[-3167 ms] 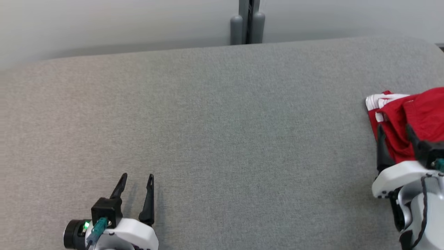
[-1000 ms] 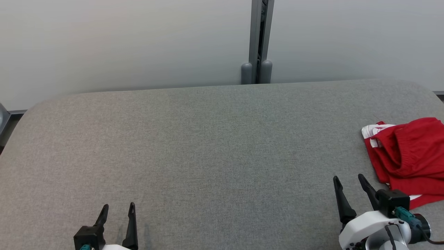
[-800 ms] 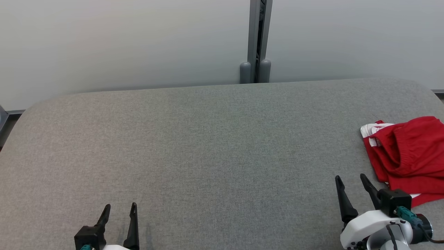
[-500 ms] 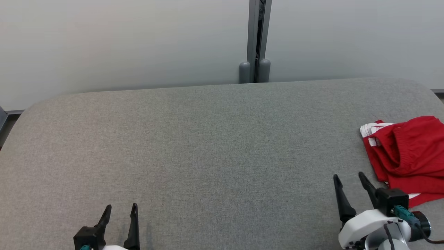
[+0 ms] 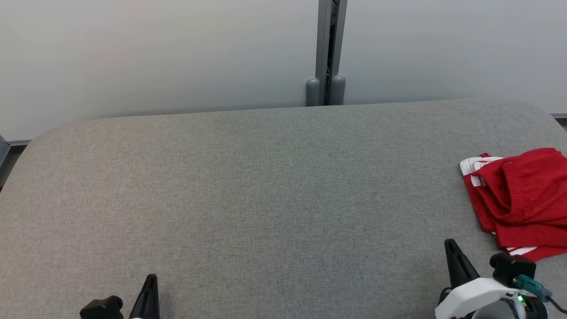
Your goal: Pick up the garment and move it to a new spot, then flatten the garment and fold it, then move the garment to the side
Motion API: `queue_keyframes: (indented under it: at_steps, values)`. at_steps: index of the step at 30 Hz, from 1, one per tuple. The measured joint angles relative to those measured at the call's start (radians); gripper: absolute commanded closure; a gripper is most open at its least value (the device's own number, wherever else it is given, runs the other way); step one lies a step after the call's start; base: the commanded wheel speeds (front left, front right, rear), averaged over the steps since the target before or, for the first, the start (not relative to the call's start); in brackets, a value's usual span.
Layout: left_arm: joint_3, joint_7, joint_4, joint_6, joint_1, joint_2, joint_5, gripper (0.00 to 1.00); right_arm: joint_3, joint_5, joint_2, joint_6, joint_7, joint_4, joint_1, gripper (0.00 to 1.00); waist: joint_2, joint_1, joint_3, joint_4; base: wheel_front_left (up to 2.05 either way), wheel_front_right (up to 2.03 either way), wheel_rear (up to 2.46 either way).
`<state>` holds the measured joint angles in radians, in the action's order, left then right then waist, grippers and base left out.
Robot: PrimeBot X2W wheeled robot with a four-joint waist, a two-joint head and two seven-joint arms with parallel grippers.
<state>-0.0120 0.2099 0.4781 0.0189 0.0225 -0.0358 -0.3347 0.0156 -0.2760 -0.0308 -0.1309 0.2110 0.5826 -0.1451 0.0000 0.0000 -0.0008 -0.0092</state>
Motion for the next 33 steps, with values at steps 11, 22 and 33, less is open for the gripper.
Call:
queue_keyframes:
  at_steps: [11, 22, 33]
  values:
    - [0.015, -0.044, -0.040, 0.016, -0.011, -0.001, -0.194, 1.00, -0.011, -0.203, -0.001, 0.000, -0.042, -0.057, 0.003, 1.00, 0.0000, 0.0000, 0.000, 0.001, 0.00, 0.00, 0.00]
    - [0.030, -0.087, -0.071, 0.030, -0.030, -0.002, -0.363, 1.00, -0.031, -0.380, -0.003, 0.000, -0.088, -0.101, 0.011, 1.00, 0.0000, 0.0000, 0.001, 0.002, 0.00, 0.00, 0.00]
    - [0.045, -0.123, -0.094, 0.043, -0.039, -0.004, -0.500, 1.00, -0.044, -0.525, -0.004, 0.000, -0.123, -0.138, 0.012, 1.00, 0.0000, 0.0000, 0.001, 0.003, 0.00, 0.00, 0.00]
